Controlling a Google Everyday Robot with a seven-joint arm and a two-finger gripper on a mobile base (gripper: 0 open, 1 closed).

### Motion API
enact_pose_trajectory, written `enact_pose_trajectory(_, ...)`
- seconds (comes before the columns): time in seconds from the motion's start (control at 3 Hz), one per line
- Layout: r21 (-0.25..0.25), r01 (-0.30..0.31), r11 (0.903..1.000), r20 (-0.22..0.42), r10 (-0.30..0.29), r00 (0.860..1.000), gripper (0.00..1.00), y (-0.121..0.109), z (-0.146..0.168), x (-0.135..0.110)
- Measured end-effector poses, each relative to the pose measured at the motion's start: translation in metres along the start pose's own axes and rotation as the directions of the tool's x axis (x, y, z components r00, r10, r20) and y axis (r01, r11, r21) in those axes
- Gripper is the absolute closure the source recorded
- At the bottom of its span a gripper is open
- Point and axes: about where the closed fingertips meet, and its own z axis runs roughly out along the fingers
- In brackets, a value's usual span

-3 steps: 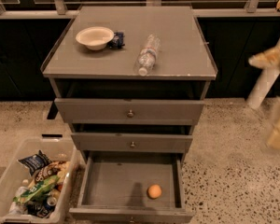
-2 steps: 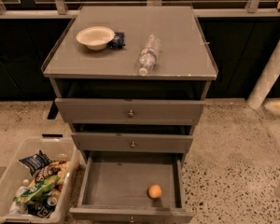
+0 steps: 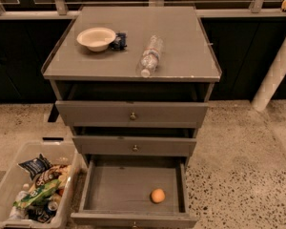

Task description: Pick orange from bottom drawer and place on counter

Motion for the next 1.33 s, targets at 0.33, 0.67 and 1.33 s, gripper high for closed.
enact_pose_trajectory(0.33,-0.078,0.032,0.9964,0.049,-0.029,0.998,0.00,0.020,0.025,0.088)
enact_pose_trajectory(0.67,-0.185,0.079,0.9796,-0.020,-0.084,0.996,0.00,0.031,0.063,0.159)
enact_pose_trajectory(1.33,-0.226,0.060,0.9723,-0.080,-0.080,0.994,0.00,0.039,0.083,0.187)
